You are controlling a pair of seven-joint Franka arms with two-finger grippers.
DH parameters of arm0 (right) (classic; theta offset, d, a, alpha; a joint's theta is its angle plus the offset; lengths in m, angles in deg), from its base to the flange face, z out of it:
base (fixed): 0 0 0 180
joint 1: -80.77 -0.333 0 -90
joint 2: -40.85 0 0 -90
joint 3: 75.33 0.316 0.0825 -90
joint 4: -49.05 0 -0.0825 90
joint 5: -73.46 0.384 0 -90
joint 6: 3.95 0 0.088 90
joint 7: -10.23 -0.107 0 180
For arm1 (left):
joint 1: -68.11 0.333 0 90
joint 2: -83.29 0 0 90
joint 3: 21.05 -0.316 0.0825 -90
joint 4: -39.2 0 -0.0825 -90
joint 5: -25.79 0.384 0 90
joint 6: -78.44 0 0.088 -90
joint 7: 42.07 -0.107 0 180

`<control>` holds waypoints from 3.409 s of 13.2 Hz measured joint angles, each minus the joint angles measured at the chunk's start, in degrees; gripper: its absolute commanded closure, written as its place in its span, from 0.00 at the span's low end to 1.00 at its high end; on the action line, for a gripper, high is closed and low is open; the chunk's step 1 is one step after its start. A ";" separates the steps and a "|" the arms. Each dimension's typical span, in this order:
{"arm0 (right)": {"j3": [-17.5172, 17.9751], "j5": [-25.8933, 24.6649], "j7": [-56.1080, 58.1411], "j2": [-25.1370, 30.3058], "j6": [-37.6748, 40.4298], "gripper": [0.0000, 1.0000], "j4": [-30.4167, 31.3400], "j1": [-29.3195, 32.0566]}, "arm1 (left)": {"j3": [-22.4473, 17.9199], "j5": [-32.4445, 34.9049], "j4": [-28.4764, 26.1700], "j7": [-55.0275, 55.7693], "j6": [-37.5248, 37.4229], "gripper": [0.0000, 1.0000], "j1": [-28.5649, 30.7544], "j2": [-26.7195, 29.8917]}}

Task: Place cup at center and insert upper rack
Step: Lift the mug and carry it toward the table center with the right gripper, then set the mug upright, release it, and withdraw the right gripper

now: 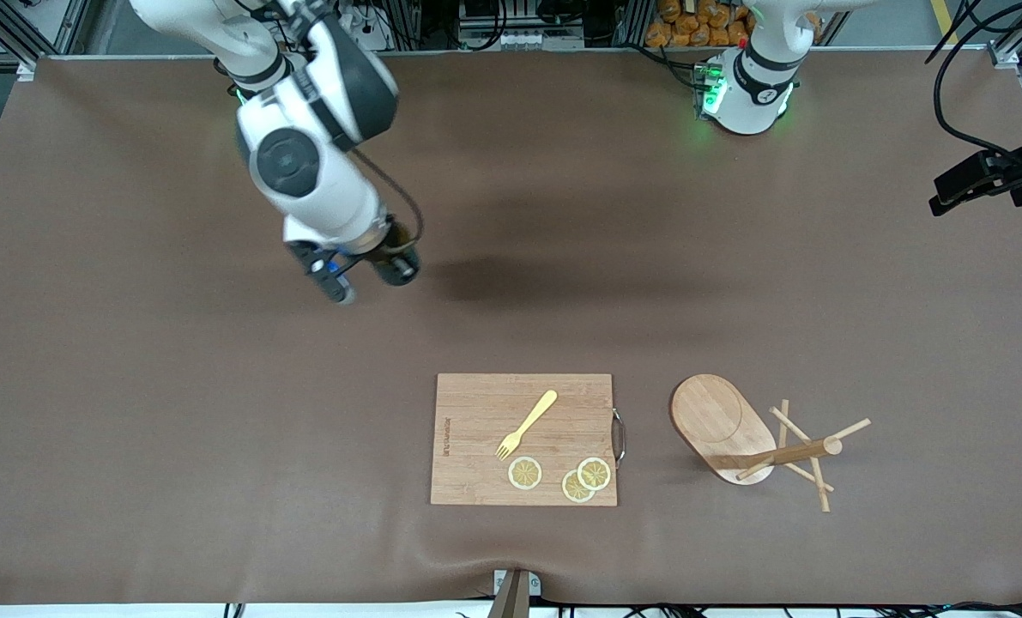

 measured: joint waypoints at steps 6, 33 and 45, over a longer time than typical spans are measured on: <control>-0.12 0.55 -13.60 -13.91 -9.34 1.00 -7.90 -12.64 | 0.06 0.00 0.03 0.00 0.00 0.00 0.01 0.24; -2.34 -0.52 18.25 -6.34 8.80 0.00 -15.83 0.39 | 3.65 -1.12 0.08 7.08 1.45 0.00 -1.39 -1.84; -2.45 -1.31 67.55 18.28 21.75 0.00 -3.38 24.25 | 9.04 2.80 0.04 53.62 10.32 0.00 -27.15 -11.27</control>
